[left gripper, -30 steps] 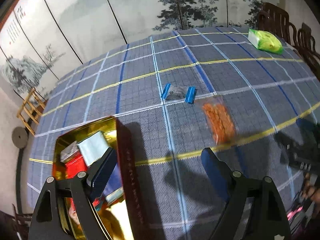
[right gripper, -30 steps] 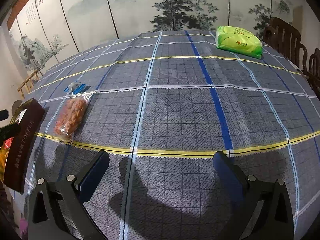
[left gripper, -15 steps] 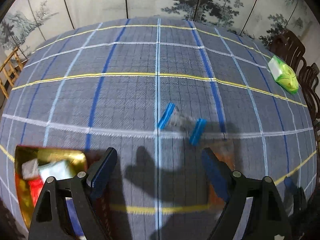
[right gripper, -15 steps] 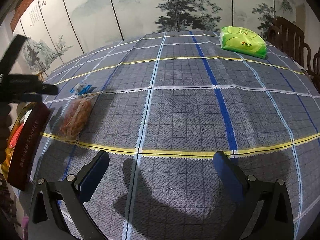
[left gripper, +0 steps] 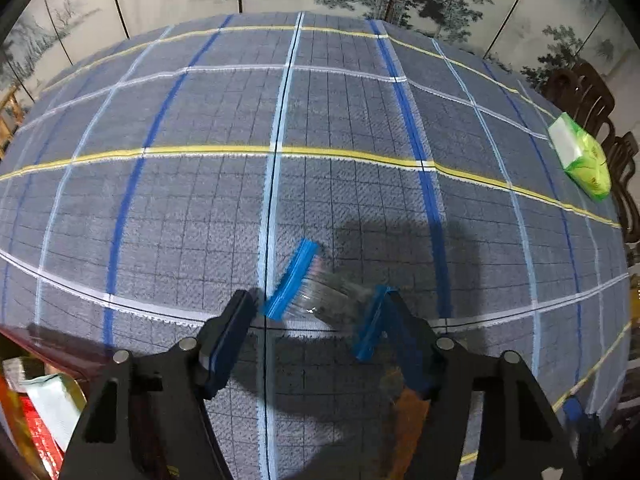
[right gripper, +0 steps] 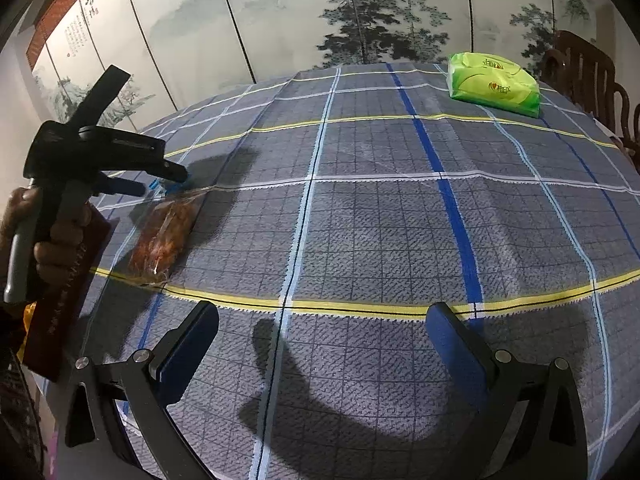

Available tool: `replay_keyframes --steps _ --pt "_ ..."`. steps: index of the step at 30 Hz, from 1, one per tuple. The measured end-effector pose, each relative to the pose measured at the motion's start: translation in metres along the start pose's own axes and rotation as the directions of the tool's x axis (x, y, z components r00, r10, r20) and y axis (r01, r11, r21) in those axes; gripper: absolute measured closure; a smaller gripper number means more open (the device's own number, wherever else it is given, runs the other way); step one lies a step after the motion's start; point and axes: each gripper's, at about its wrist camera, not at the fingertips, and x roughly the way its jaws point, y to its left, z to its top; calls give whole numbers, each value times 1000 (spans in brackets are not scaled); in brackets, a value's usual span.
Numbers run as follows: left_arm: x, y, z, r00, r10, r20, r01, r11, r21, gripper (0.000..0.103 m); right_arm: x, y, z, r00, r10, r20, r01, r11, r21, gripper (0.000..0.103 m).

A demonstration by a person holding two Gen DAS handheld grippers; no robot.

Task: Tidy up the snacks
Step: 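Move the left gripper to the blue-clipped clear bag and grasp it, then grasp the orange nut bag with the right gripper while the left gripper holds the blue-clipped bag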

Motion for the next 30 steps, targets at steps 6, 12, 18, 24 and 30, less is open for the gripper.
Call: replay_keyframes --steps 6,12,18,24,30 --pt "-4 -12 -8 999 -5 38 2 997 75 79 0 0 0 1000 5 1 -5 1000 3 0" --pt "-23 -12 -29 996 3 87 -12 995 94 83 0 -1 0 1000 6 2 -6 1000 5 0" --pt "-60 -9 -62 989 -11 146 -3 996 95 83 0 -1 0 1000 2 0 -2 1000 3 0" --pt "-86 -15 -88 986 -54 160 39 995 95 83 1 1 1 1000 -12 -3 12 1000 -2 0" --pt "-108 -19 -108 979 -87 182 70 993 97 84 2 1 1 1000 -19 -5 19 1000 -4 0"
